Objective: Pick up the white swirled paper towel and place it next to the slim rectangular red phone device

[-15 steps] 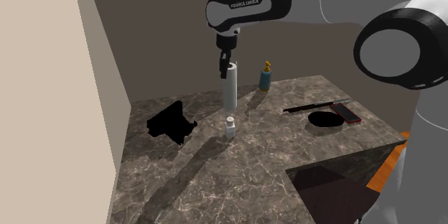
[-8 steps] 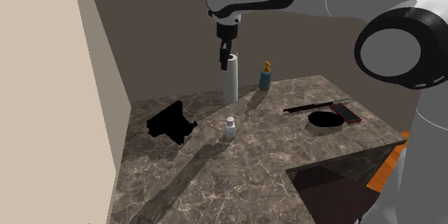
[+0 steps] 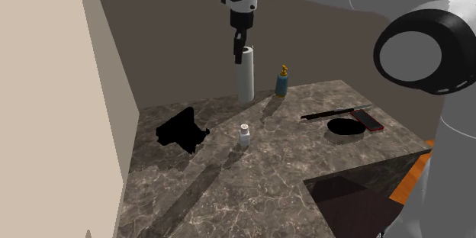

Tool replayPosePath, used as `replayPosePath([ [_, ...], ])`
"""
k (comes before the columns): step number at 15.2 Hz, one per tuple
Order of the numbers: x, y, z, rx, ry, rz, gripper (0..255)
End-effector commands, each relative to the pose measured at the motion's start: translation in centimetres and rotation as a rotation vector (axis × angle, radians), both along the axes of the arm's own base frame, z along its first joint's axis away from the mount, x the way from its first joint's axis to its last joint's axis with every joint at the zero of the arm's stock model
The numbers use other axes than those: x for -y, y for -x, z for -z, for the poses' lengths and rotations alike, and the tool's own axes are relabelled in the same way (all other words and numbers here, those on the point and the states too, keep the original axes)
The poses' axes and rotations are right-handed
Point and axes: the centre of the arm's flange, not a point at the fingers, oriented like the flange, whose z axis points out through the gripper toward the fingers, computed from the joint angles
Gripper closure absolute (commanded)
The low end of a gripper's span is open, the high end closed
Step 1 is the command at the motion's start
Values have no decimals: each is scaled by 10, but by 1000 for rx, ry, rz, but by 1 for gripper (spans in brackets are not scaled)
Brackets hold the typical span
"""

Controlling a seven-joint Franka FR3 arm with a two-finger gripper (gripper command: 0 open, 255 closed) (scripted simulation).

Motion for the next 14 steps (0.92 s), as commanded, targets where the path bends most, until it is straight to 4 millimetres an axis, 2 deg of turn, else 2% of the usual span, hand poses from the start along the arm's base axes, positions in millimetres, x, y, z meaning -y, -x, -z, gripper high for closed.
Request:
replayPosePath([
  [1, -1, 0, -11, 0, 0, 0, 255],
  [14, -1, 0, -80, 0, 0, 0, 255],
])
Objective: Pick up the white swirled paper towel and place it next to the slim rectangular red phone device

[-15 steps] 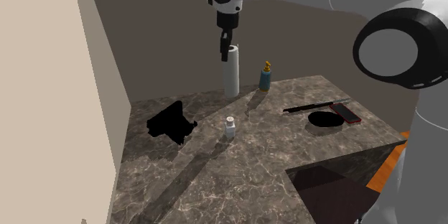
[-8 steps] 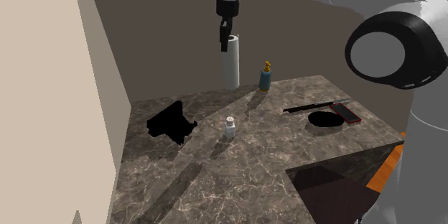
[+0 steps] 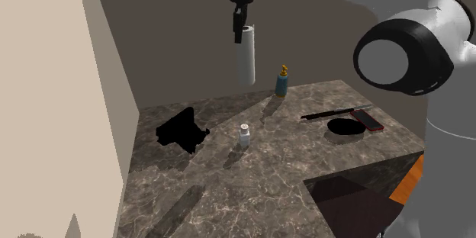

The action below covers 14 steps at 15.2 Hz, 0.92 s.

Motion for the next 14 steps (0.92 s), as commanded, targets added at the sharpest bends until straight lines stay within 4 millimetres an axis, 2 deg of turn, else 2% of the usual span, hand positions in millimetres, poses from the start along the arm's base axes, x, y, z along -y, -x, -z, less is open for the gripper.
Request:
replayPosePath([
  [1, 0, 0, -11, -1, 0, 0, 255],
  [6, 0, 0, -36, -1, 0, 0, 255],
  [14, 48, 94, -36, -1, 0, 0, 255],
])
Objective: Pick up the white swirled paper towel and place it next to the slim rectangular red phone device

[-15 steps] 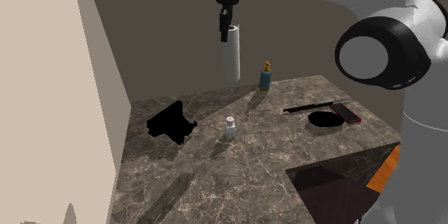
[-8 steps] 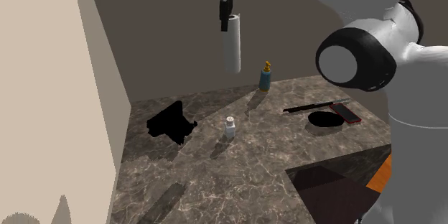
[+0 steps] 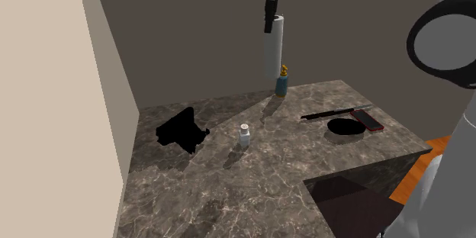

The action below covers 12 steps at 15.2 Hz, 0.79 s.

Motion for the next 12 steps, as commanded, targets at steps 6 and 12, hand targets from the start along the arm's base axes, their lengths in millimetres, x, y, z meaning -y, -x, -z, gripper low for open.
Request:
replayPosePath([
  [6, 40, 81, 0, 0, 0, -1, 255],
  [12, 76, 152, 0, 0, 0, -1, 255],
])
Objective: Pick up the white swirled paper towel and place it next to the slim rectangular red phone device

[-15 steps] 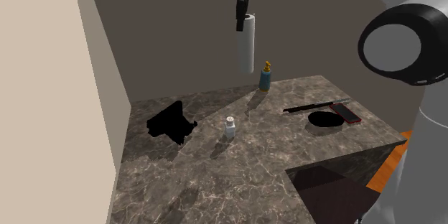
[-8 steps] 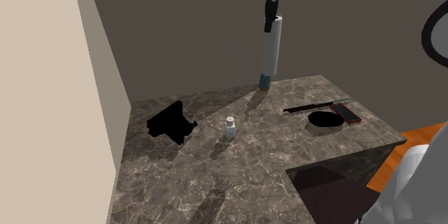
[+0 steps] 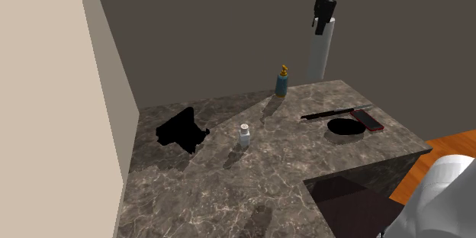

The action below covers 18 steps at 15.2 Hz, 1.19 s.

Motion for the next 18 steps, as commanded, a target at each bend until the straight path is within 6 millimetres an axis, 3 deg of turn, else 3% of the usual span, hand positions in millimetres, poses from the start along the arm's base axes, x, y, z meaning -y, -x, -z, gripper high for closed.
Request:
replayPosePath([
  [1, 12, 23, 0, 0, 0, -1, 255],
  [18, 114, 223, -1, 0, 0, -1, 255],
])
